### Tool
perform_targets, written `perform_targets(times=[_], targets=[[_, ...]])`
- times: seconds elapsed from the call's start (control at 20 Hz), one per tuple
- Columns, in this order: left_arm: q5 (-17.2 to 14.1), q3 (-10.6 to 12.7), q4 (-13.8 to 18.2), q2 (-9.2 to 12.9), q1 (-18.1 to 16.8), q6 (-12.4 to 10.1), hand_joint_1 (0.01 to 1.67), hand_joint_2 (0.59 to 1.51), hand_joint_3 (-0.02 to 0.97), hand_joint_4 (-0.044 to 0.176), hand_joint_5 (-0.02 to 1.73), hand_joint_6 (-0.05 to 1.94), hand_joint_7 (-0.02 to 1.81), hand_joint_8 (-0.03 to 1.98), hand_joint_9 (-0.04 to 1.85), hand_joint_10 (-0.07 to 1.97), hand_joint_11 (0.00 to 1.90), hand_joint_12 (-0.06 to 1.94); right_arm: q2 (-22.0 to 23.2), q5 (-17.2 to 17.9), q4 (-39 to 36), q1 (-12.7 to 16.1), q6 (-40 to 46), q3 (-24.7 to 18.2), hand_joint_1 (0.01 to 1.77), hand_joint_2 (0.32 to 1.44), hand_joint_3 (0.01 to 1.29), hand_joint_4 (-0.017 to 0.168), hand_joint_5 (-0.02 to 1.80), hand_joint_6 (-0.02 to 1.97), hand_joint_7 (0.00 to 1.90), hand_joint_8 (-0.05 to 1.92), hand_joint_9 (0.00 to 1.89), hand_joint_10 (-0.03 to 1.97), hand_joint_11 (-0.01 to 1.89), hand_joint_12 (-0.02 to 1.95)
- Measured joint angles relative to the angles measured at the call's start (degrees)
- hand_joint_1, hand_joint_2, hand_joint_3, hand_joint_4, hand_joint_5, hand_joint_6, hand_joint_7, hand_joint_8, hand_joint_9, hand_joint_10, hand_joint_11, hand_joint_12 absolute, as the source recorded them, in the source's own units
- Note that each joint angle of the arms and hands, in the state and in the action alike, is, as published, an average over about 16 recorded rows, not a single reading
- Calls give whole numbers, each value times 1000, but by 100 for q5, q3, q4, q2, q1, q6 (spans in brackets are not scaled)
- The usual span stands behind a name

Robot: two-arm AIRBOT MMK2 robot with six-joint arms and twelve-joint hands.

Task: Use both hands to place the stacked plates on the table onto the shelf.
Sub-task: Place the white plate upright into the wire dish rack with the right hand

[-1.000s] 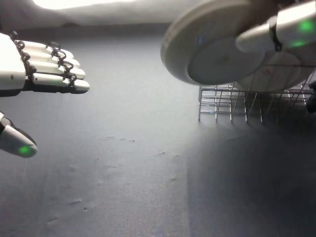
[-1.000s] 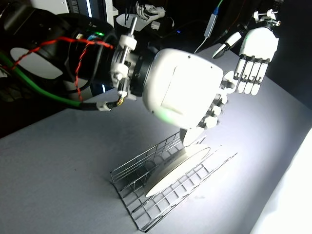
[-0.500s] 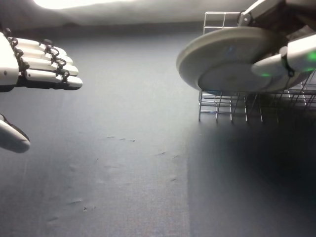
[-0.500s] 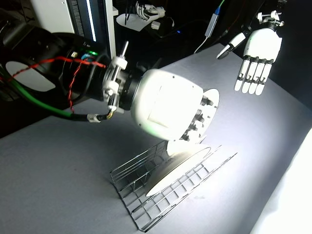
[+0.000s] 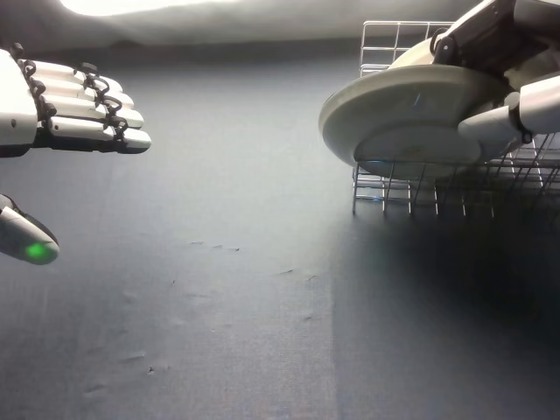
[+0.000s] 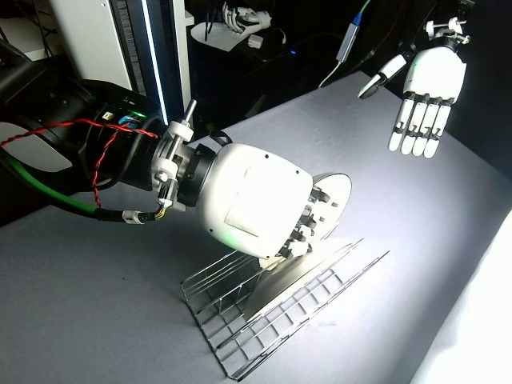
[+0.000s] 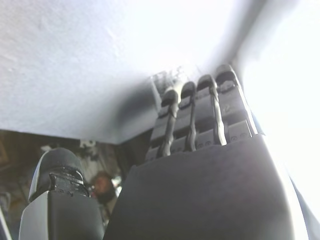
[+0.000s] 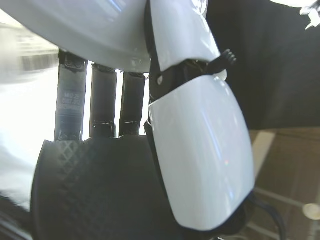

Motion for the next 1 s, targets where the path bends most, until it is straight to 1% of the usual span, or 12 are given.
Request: perform_targets(times=[0.1, 0.25, 0.5, 0.8, 0.85, 1.0], targets=[[-17, -1, 8, -2, -11, 0, 23, 1015, 11, 2, 23, 6, 18, -5, 19, -58, 23, 7, 0, 25, -83, -12, -9, 10, 1432, 1010, 13, -9, 906, 888, 1038, 835, 987, 1050, 830, 1245], [-39, -4, 22, -3, -14, 0, 23, 1015, 10, 2, 23, 6, 18, -5, 19, -58, 22, 8, -2, 54, -194, -25, -23, 28, 1428, 1011, 13, -9, 905, 886, 1040, 820, 989, 1011, 830, 1341], [-62, -10, 40, -5, -14, 0, 23, 1015, 10, 2, 23, 6, 17, -4, 19, -58, 22, 8, -8, 79, -294, -35, -42, 77, 1423, 1011, 13, -9, 905, 884, 1042, 818, 986, 994, 830, 1402], [-83, -19, 54, -6, -14, 0, 23, 1014, 11, 2, 23, 6, 18, -4, 20, -59, 22, 8, -14, 122, -379, -6, -50, 143, 1422, 1011, 13, -9, 905, 877, 1042, 799, 993, 943, 827, 1538], [-87, -22, 56, -6, -14, 0, 23, 1014, 11, 2, 23, 6, 18, -4, 20, -59, 22, 8, -15, 132, -400, 4, -52, 153, 1422, 1012, 13, -9, 905, 875, 1042, 800, 994, 942, 827, 1538], [-99, -27, 61, -7, -14, 1, 23, 1013, 11, 2, 23, 6, 18, -4, 20, -58, 22, 8, -17, 167, -458, 32, -56, 175, 1419, 1012, 12, -9, 905, 869, 1043, 811, 993, 975, 826, 1430]])
